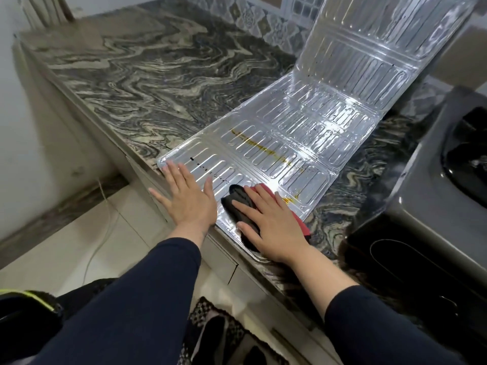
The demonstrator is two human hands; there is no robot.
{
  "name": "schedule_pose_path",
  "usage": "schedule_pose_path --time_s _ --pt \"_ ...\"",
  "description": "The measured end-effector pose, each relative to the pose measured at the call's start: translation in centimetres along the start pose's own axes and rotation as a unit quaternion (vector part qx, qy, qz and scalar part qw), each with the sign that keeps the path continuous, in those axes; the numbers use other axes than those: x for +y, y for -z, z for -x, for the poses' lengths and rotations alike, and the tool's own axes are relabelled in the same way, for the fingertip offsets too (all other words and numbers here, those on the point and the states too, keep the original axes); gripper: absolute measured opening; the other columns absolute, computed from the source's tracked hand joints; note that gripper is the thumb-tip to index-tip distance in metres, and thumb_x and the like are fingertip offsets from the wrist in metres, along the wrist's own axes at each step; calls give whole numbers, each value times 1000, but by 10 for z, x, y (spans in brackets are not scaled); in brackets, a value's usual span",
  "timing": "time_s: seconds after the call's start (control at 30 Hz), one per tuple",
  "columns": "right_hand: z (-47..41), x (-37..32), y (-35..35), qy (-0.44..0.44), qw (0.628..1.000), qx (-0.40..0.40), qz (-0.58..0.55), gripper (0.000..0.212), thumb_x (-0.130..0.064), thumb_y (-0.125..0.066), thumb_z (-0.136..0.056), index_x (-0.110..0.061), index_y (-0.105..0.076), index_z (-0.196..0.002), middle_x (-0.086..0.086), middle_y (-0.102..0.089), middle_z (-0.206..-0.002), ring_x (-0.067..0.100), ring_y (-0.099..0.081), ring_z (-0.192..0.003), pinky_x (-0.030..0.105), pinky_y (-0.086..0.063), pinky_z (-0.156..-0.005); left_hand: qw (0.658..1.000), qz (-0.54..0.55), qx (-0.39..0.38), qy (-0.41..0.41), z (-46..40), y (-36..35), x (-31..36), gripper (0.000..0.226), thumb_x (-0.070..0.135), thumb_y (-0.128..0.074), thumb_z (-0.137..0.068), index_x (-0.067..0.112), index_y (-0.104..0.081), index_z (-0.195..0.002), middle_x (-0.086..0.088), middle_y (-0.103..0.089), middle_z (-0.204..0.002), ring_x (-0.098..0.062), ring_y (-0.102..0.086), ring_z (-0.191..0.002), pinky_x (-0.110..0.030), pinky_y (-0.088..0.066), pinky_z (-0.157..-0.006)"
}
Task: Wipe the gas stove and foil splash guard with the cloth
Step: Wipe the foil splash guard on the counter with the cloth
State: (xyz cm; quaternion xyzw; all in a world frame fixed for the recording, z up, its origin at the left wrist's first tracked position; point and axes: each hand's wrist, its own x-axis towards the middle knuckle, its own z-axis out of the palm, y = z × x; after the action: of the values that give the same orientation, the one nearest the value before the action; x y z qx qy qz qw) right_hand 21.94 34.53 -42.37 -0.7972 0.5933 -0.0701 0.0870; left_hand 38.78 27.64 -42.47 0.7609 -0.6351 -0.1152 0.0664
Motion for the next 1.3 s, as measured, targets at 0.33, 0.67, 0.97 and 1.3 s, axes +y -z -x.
schedule_pose_path --time_s 0.33,0.67,0.97,1.3 --pt "-78 97 22 -276 959 34 49 54 -49 -13 -97 -33 -22 -148 0 -12 -161 22 0 -148 59 4 -115 999 -41 8 2 -4 -4 -3 78 53 10 -88 6 11 -150 -13 22 -158 -25 24 -145 -68 11 -108" --pt "-50 35 12 -233 971 51 22 56 -43 -7 -98 -24 -17 -150 10 -4 -161 28 3 -148 48 0 -120 999 -28 28 -2 -5 -9 -4 77 54 9 -89 8 9 -151 -12 21 -159 -24 22 -146 -69 12 -106" --pt "-53 -22 -4 44 999 -4 -13 51 -39 -17 -97 -33 -31 -145 1 -17 -160 22 -8 -148 47 -5 -119 999 4 33 7 -5 -9 -2 65 47 -3 -98 13 10 -151 -9 21 -159 -21 24 -145 -70 15 -106" --pt "-124 43 12 -85 996 2 23 46 -39 -20 -100 -39 -27 -146 -1 -14 -160 22 -6 -148 47 1 -118 1000 0 22 -1 -4 -5 -3 72 53 8 -91 11 16 -150 -11 25 -157 -23 28 -144 -69 16 -107"
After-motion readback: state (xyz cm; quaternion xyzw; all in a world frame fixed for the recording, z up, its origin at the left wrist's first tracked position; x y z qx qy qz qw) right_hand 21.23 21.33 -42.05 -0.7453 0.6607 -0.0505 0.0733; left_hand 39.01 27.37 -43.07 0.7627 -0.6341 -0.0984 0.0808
